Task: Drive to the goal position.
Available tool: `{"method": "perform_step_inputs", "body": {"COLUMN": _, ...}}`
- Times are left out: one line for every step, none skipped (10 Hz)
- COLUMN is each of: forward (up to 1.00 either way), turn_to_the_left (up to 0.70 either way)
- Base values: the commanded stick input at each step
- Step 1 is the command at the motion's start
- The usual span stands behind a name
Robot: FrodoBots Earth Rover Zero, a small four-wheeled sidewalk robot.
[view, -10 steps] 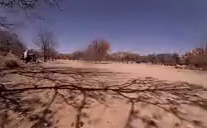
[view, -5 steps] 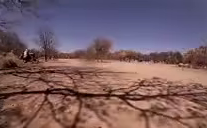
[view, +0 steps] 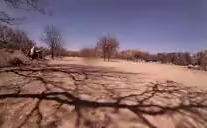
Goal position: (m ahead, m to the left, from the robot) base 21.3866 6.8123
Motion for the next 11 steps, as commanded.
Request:
{"method": "perform_step_inputs", "body": {"forward": 1.0, "turn_to_the_left": 0.0}}
{"method": "perform_step_inputs", "body": {"forward": 1.0, "turn_to_the_left": 0.0}}
{"method": "perform_step_inputs", "body": {"forward": 1.0, "turn_to_the_left": 0.0}}
{"method": "perform_step_inputs", "body": {"forward": 1.0, "turn_to_the_left": 0.0}}
{"method": "perform_step_inputs", "body": {"forward": 1.0, "turn_to_the_left": 0.0}}
{"method": "perform_step_inputs", "body": {"forward": 1.0, "turn_to_the_left": 0.0}}
{"method": "perform_step_inputs", "body": {"forward": 1.0, "turn_to_the_left": 0.0}}
{"method": "perform_step_inputs", "body": {"forward": 1.0, "turn_to_the_left": 0.0}}
{"method": "perform_step_inputs", "body": {"forward": 1.0, "turn_to_the_left": 0.0}}
{"method": "perform_step_inputs", "body": {"forward": 1.0, "turn_to_the_left": 0.0}}
{"method": "perform_step_inputs", "body": {"forward": 1.0, "turn_to_the_left": 0.0}}
